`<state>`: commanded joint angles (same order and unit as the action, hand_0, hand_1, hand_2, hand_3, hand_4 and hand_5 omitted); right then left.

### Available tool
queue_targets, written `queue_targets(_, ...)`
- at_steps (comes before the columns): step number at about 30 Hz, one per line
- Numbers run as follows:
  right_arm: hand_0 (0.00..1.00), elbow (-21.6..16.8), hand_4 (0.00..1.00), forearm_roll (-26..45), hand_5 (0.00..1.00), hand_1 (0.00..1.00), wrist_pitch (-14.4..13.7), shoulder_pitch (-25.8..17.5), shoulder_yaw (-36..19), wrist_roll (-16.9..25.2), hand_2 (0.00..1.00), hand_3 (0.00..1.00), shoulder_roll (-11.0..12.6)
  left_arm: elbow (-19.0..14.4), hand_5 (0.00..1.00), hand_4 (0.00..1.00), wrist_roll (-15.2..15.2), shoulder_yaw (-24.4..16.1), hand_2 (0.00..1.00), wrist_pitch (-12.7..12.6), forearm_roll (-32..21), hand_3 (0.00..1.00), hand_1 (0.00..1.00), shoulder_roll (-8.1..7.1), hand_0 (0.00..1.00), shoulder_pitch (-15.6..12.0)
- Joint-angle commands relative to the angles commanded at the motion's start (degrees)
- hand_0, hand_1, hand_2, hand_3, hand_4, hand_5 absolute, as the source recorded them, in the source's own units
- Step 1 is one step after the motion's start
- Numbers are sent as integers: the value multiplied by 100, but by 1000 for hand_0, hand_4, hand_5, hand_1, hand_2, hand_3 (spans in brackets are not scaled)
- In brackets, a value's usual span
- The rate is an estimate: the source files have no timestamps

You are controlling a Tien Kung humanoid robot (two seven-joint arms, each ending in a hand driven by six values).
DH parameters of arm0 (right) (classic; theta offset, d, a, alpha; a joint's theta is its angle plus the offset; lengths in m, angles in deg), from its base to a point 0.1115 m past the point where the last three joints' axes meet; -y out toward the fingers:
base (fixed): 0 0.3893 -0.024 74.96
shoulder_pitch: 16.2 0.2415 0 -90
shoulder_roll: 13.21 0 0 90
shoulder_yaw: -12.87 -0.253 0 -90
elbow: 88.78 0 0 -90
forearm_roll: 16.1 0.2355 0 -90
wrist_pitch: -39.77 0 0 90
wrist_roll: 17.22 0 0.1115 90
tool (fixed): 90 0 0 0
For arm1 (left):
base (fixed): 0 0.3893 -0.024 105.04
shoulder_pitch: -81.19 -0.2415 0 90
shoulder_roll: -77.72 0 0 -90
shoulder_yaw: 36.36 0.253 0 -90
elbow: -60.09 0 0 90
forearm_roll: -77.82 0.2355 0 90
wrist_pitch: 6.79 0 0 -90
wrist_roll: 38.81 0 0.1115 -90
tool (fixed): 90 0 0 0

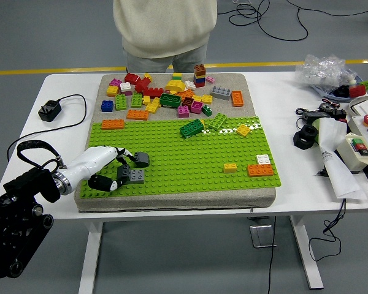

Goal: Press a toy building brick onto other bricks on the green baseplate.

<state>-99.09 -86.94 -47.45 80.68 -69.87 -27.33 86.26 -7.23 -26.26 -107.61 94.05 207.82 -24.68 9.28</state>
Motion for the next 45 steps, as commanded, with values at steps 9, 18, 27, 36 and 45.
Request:
queue_targets(9, 787, 0, 998, 9, 691, 718, 6, 2, -5, 2, 759, 768, -1, 11, 2, 744, -2, -15, 625, -7, 0, 775, 732, 4, 890, 9)
queue_targets(18, 787, 0, 998, 25, 691, 718, 9, 8, -3, 4, 759, 768, -2, 55, 2, 767, -9, -25, 638, -49, 0, 784, 734, 18, 893, 42)
queue_targets(27, 787, 0, 998, 35, 691, 718, 14, 4, -3, 0, 759, 768, -1, 89, 2, 781, -11, -38, 645, -60, 0, 791, 736, 28, 897, 77)
queue_targets(36, 787, 0, 998, 33, 691, 718, 15, 2, 1, -1, 759, 766, -5, 117, 2, 786, -6, -48, 647, -55, 0, 795, 738, 23, 897, 102)
queue_targets(45, 787, 0, 998, 31, 691, 718, 17, 0, 9, -2, 759, 765, -9, 144, 2, 796, 1, -40, 652, -59, 0, 801, 740, 29, 904, 102)
